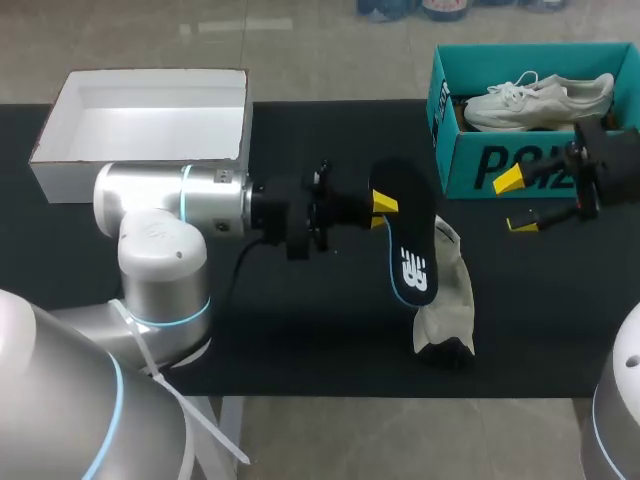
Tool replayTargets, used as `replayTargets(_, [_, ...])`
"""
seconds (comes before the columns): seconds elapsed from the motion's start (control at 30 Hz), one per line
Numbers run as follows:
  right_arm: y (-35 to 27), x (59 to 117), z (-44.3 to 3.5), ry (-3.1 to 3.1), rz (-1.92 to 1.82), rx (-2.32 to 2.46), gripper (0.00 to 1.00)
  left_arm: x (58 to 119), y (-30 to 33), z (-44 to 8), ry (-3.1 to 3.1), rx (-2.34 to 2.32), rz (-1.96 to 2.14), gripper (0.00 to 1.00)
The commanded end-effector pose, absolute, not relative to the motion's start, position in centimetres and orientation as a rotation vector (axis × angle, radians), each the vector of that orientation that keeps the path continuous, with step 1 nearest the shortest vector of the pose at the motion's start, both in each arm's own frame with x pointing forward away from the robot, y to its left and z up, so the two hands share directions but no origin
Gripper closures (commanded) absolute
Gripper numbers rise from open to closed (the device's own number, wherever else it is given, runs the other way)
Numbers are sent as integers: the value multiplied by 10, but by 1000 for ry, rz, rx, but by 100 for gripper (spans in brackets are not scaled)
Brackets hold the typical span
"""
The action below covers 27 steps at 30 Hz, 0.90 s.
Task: Take the shoe out of the shoebox, open the shoe tongue, remove and reinsert the insole, then place the shoe into the shoebox
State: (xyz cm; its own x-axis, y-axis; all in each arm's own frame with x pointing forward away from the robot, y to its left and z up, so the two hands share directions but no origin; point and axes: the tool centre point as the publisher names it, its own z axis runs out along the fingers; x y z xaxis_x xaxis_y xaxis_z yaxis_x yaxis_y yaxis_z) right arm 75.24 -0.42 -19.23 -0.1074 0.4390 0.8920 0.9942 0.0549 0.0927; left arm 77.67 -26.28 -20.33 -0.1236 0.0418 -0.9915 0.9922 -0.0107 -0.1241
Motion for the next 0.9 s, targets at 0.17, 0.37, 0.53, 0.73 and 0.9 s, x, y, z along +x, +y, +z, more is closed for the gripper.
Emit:
replayTargets(0.17, [-1,757,-185,-1729,-900,-1513,0,772,-261,-204,1341,1171,-1290,100])
replayTargets(0.37, [-1,757,-185,-1729,-900,-1513,0,767,-263,-209,1364,1147,-1308,100])
replayTargets(0.53, [-1,754,-182,-1862,-829,-1577,0,764,-258,-211,1387,1133,-1317,100])
replayTargets(0.73, [-12,737,-185,-2165,-717,-1680,0,764,-250,-210,1400,1118,-1313,100])
replayTargets(0.9, [-26,722,-191,-2335,-724,-1651,0,764,-250,-209,1387,1122,-1311,100])
